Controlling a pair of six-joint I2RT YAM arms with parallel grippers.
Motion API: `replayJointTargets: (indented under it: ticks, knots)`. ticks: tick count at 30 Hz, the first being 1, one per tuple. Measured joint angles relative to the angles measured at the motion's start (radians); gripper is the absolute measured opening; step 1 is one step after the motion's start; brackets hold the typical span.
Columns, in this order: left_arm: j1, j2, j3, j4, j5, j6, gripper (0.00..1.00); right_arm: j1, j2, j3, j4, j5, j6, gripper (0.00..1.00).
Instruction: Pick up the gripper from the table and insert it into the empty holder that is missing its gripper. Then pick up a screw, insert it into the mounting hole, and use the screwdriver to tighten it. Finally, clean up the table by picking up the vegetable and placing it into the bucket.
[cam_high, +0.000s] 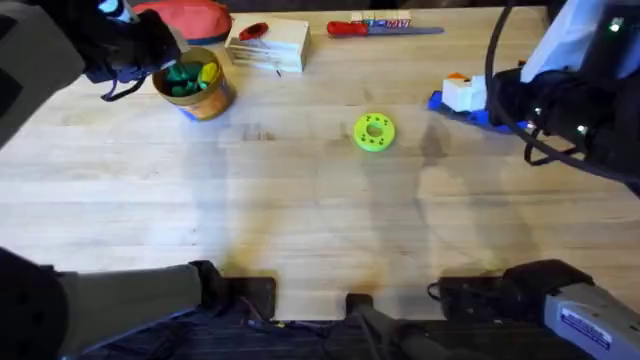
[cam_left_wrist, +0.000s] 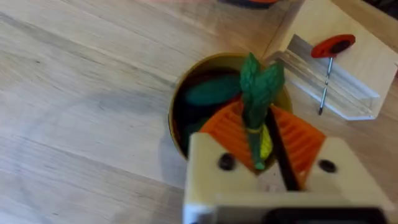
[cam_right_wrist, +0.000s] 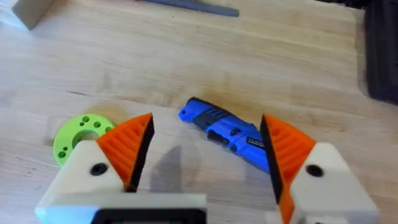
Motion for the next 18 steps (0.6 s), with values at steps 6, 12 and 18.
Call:
replayJointTargets:
  ticks: [6, 12, 18]
  knots:
    - [0.0, 0.003, 0.0, -0.029, 0.0, -0.007, 0.978, 0.0, 0.0, 0.0, -0.002, 0.0, 0.007, 0.994]
    - [0.0, -0.036, 0.0, -0.104, 0.0, 0.034, 0.985, 0.0, -0.001, 0.0, -0.07, 0.0, 0.011, 0.992]
    - [-0.007, -0.271, 0.002, -0.244, 0.051, 0.188, 0.987, 0.0, -0.049, 0.049, -0.319, -0.003, 0.011, 0.992]
